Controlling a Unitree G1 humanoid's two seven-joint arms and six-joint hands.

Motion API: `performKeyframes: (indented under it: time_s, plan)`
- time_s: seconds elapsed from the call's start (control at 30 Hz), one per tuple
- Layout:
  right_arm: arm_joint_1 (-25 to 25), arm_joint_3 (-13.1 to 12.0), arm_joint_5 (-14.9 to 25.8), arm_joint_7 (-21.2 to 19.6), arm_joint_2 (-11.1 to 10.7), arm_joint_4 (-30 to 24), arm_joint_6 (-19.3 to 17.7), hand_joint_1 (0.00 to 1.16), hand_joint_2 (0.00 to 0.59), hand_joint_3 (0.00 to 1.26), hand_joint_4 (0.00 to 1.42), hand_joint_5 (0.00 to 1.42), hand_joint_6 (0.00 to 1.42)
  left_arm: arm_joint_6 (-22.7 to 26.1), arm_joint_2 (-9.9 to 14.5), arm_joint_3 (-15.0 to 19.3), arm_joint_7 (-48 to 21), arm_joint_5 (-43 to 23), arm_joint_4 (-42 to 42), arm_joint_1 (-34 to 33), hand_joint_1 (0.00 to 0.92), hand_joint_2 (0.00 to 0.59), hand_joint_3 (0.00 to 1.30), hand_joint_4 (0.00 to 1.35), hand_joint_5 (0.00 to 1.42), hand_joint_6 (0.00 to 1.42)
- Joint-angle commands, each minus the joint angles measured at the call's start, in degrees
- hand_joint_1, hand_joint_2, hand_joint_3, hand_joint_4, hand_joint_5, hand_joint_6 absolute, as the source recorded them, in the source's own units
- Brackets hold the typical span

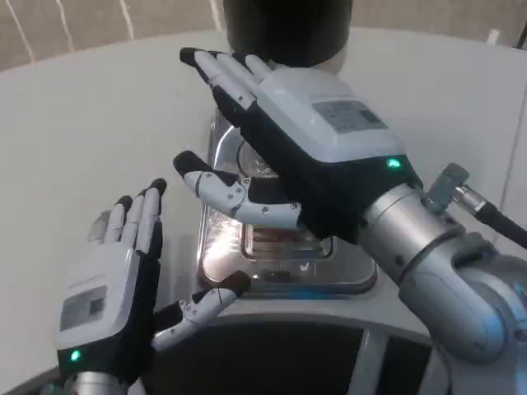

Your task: Grasp the cup under the faucet to collect the drink, then remove the cup.

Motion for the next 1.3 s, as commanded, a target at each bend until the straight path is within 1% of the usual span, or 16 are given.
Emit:
performKeyframes:
  time_s: [0.03,0.17,0.2,0.33,0.43,0.7,0.97,1.0,1.1,1.13,1.17,1.2,1.23,1.27,1.3]
  plan:
    - [1.7,-0.2,-0.2,2.8,0.7,0.1,-1.0,0.23,0.462,0.0,0.0,0.0,0.0,-1.5,-0.5,-1.2,0.5,-1.6,3.0,-2.4,0.106,0.073,0.0,0.0,0.0,0.02]
    - [2.2,-0.9,-0.6,3.2,1.2,-0.1,-1.3,0.23,0.465,0.0,0.0,0.0,0.0,-2.4,-0.4,-1.5,0.7,-2.7,4.6,-3.9,0.181,0.063,0.0,0.0,0.0,0.02]
    - [2.3,-1.1,-0.6,3.3,1.2,-0.1,-1.5,0.25,0.473,0.0,0.0,0.0,0.0,-2.7,-0.4,-1.5,0.8,-3.1,5.1,-4.3,0.188,0.063,0.0,0.0,0.0,0.02]
    - [2.6,-1.8,-0.8,3.5,1.6,0.2,-2.1,0.27,0.473,0.0,0.0,0.0,0.0,-3.6,-0.6,-1.4,1.3,-3.9,6.5,-5.6,0.219,0.056,0.0,0.0,0.0,0.02]
    - [2.7,-2.2,-1.0,3.4,2.0,0.3,-2.5,0.29,0.462,0.0,0.0,0.0,0.0,-4.1,-0.6,-1.7,1.9,-4.2,7.6,-6.6,0.224,0.055,0.0,0.0,0.0,0.02]
    - [2.8,-2.6,-1.5,4.0,3.3,0.8,-2.8,0.3,0.468,0.0,0.0,0.0,0.0,-4.7,-0.7,-2.3,2.5,-4.6,9.5,-8.3,0.227,0.054,0.0,0.0,0.0,0.02]
    - [3.8,-4.4,-0.9,3.1,4.3,0.6,-2.8,0.31,0.472,0.0,0.0,0.0,0.0,-5.5,-0.7,-2.5,2.6,-5.0,10.7,-9.2,0.228,0.054,0.0,0.0,0.0,0.03]
    - [4.1,-4.7,-0.7,3.0,4.4,0.5,-2.9,0.33,0.481,0.0,0.0,0.0,0.0,-5.5,-0.8,-2.5,2.6,-5.0,10.9,-9.3,0.228,0.054,0.0,0.0,0.0,0.03]
    - [6.0,-6.2,0.3,0.9,5.2,-0.6,-3.4,0.34,0.483,0.0,0.0,0.0,0.0,-5.7,-1.0,-2.7,2.7,-4.9,11.5,-10.0,0.228,0.053,0.0,0.0,0.0,0.03]
    - [7.0,-6.9,0.6,-0.3,5.6,-1.2,-3.5,0.37,0.486,0.0,0.0,0.0,0.0,-5.7,-1.0,-2.8,2.7,-4.9,11.6,-10.2,0.228,0.053,0.0,0.0,0.0,0.04]
    - [8.4,-7.9,1.1,-1.9,6.2,-2.0,-3.7,0.42,0.502,0.0,0.0,0.0,0.0,-5.8,-1.0,-2.8,2.6,-5.0,11.8,-10.3,0.222,0.059,0.0,0.0,0.0,0.04]
    - [9.5,-8.6,1.5,-3.2,6.7,-2.6,-3.9,0.47,0.505,0.0,0.0,0.0,0.0,-6.0,-1.0,-2.8,2.6,-5.2,12.0,-10.5,0.221,0.06,0.0,0.0,0.0,0.05]
    - [12.8,-10.8,4.6,-7.6,8.7,-3.8,-5.5,0.52,0.501,0.0,0.0,0.0,0.0,-6.1,-1.1,-2.8,2.5,-5.3,12.1,-10.6,0.22,0.061,0.0,0.0,0.0,0.05]
    - [16.3,-13.1,7.6,-11.7,11.0,-4.9,-6.8,0.54,0.514,0.0,0.0,0.0,0.0,-6.2,-1.1,-2.8,2.5,-5.4,12.2,-10.7,0.218,0.061,0.0,0.0,0.0,0.05]
    - [18.6,-14.6,10.0,-14.6,12.5,-5.5,-7.9,0.55,0.515,0.0,0.0,0.0,0.0,-6.4,-1.1,-2.8,2.5,-5.4,12.3,-10.8,0.216,0.061,0.0,0.0,0.0,0.05]
